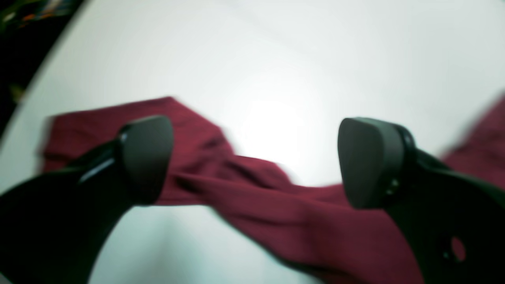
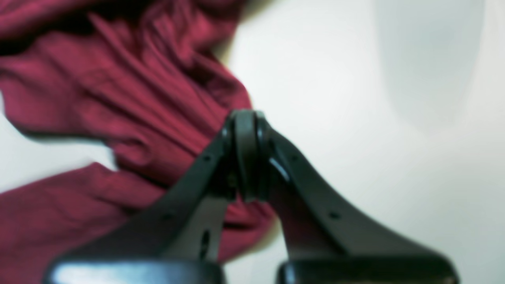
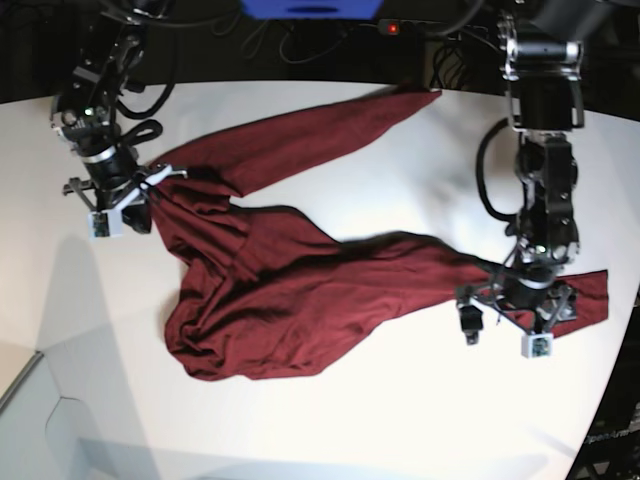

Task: Layout the t-shirt on the table in an organized manner, then fold the t-shirt properly
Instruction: 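Grasp the shirt body with the left gripper and drag it toward the sleeve, then move the left gripper to the shirt middle and grasp the fabric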

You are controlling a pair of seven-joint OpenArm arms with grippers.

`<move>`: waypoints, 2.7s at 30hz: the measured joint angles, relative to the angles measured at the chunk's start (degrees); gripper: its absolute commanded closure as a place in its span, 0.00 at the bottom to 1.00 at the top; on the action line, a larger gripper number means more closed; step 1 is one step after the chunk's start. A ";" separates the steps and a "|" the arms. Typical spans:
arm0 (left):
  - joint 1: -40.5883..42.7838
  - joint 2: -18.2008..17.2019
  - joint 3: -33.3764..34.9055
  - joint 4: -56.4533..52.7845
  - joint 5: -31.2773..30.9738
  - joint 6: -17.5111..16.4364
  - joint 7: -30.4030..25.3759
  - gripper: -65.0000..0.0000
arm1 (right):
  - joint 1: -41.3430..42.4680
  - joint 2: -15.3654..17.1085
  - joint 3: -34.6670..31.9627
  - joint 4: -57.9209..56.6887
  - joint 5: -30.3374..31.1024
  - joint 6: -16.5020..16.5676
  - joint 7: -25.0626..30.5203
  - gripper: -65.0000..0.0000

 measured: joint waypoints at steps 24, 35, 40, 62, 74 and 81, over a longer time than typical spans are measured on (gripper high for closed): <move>-5.86 5.14 13.84 -24.13 0.48 -0.76 -8.07 0.00 | 3.08 0.83 -21.68 -16.06 0.83 -0.02 1.62 1.00; -10.64 1.01 13.27 -28.35 0.33 0.22 -10.99 0.00 | -0.31 8.13 -21.42 -14.60 1.97 0.22 3.67 1.00; -10.47 1.16 13.22 -21.49 0.28 0.39 -10.73 0.00 | -4.24 8.85 -21.42 -8.00 0.48 0.24 0.59 1.00; -9.07 10.54 13.33 -28.68 1.14 0.11 -12.24 0.00 | 9.09 2.10 -21.64 -21.40 0.28 0.00 1.77 1.00; -19.67 6.62 13.29 -40.04 0.74 0.39 -14.69 0.00 | 2.69 10.88 -21.66 -20.39 4.44 1.11 7.04 1.00; -23.50 5.70 13.22 -40.74 0.52 1.09 -21.94 0.00 | -0.66 14.62 -21.38 -20.22 4.59 1.09 12.59 1.00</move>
